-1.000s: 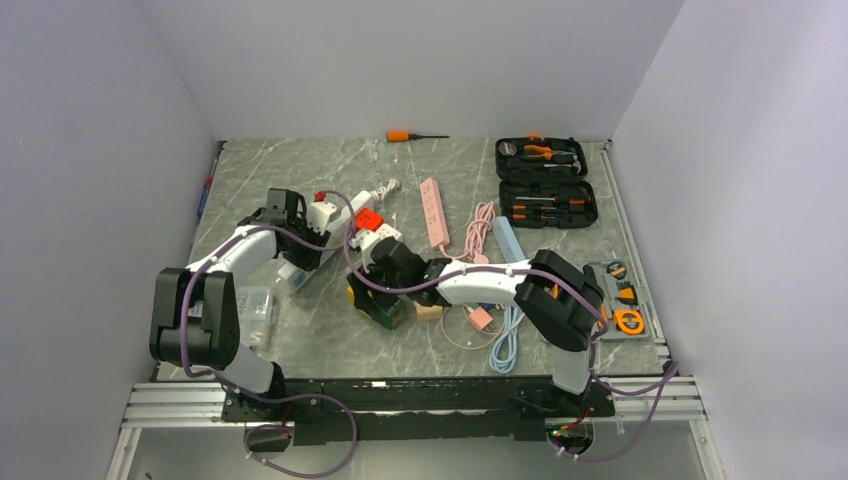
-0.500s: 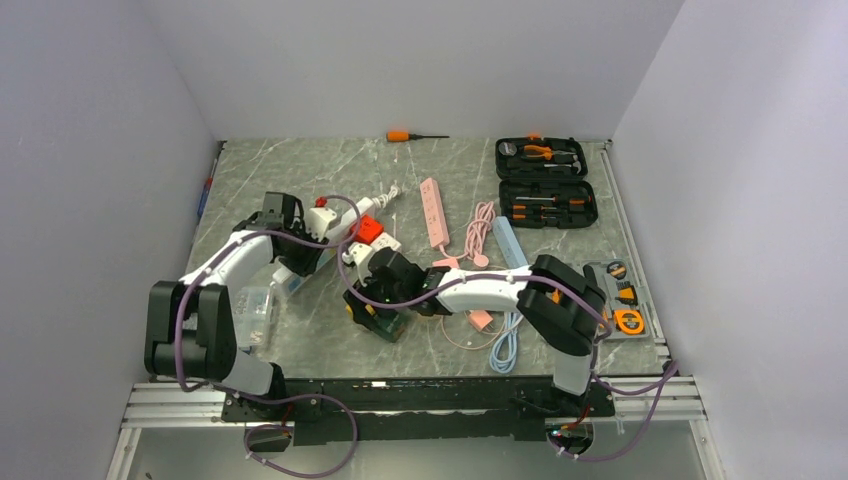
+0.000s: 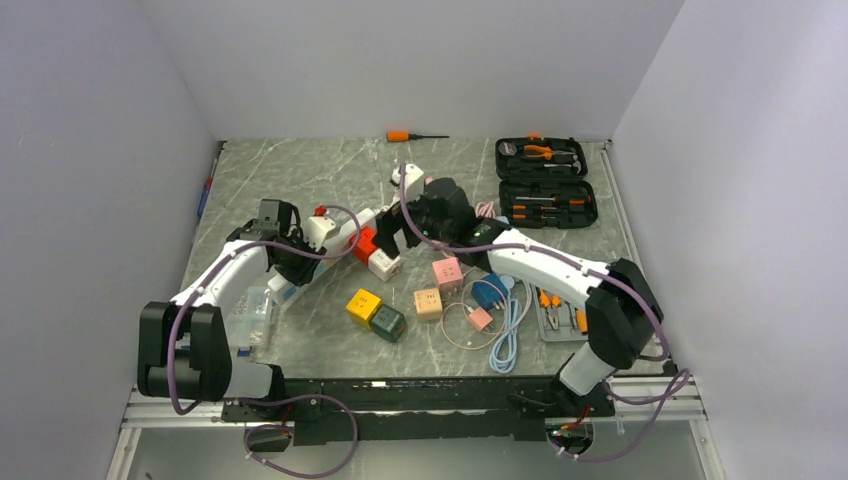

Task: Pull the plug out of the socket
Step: Place the plug at the corner of the board, then remove the plug from the socket.

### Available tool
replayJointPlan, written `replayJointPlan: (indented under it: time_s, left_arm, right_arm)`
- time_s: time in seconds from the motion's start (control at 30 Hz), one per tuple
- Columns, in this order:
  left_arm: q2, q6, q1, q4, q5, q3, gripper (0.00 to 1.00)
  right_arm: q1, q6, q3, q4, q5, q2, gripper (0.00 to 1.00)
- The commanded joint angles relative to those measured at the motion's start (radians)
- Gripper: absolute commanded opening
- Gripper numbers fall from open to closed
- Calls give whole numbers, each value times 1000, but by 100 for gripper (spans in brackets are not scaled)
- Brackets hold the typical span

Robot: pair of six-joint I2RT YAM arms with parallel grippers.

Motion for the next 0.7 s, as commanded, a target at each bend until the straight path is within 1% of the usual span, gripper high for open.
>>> replayJointPlan:
  time_s: [0.0, 0.13, 0.23, 0.37, 0.53, 0.67]
  left_arm:
    - [-56, 9, -5, -6, 65, 20, 0]
    - [-96, 6, -5, 4, 94, 1, 0]
    - [-116, 8, -5, 6, 104, -14, 0]
    - [-105, 4, -5, 2, 93, -7, 0]
    - [-93, -9, -5, 12, 91, 0, 0]
    - [-84, -16, -5, 10, 89, 13, 0]
  right_arm:
    - [-64, -44, 68, -7, -22, 89, 100]
    - [-76, -49, 116, -6, -35, 197, 100]
    - [-79, -27, 132, 26, -77, 237, 100]
    - [-72, -10, 169, 33, -99, 285, 100]
    - [-49, -13, 190, 54, -57, 337, 100]
    - [-19, -47, 243, 27, -17, 404, 100]
